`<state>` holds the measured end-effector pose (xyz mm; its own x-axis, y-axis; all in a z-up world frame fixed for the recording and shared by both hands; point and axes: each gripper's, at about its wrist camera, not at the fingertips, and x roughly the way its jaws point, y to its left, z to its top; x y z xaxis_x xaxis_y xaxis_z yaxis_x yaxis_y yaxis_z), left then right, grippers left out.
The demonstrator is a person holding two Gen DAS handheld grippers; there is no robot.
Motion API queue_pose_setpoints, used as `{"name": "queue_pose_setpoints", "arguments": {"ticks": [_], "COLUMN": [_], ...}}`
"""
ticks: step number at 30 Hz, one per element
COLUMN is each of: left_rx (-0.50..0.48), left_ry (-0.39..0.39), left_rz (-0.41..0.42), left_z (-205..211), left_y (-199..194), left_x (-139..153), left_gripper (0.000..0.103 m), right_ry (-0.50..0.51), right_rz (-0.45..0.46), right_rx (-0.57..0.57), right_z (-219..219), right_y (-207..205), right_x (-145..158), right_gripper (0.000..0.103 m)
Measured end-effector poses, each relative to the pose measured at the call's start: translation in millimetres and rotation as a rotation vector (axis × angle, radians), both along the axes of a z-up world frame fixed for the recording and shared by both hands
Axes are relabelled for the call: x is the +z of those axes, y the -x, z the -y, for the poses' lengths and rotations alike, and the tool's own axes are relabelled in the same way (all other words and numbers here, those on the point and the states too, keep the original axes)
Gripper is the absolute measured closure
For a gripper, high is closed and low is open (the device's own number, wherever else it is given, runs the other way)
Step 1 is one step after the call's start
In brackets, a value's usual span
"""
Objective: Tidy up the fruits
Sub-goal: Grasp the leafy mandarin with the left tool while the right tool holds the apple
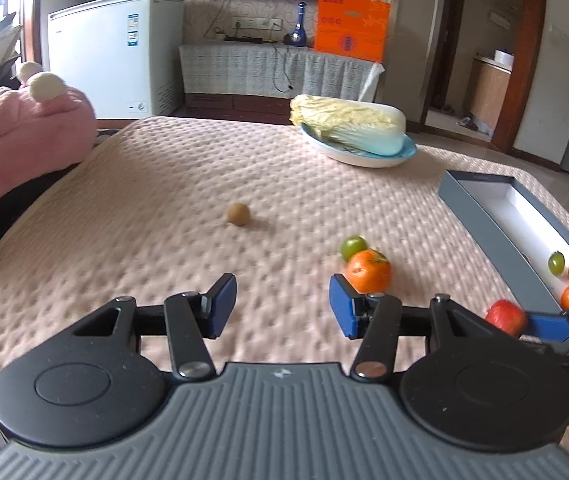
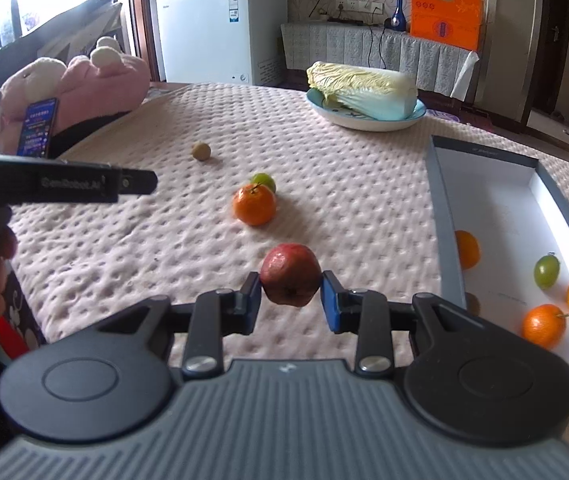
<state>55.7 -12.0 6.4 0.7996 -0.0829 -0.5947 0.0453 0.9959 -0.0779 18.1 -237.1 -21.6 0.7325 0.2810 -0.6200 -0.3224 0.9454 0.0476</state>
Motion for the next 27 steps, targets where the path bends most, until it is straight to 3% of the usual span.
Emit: {"name": "queue_pose_setpoints", "arguments": {"ticks": [14,27], "left_rx": [-0.086,-0.044], "left_ry": [0.0,-0.007], "left_rz": [-0.009,-0.044], "left_z": [57.4,70.4], "left_y": [-21.2,-48.8], "left_x": [-16.5,-44.4], "left_gripper": [0.039,0.039], "right_ry": [-0.049,-0.074], "right_rz": [0.027,0.025], "right_rx": [-0.03,-0.035], "right_z": [34.9,41.6], "right_y": [16.6,18.1], "right_x": [13.5,15.2], "right_gripper": [0.068,0.068]}}
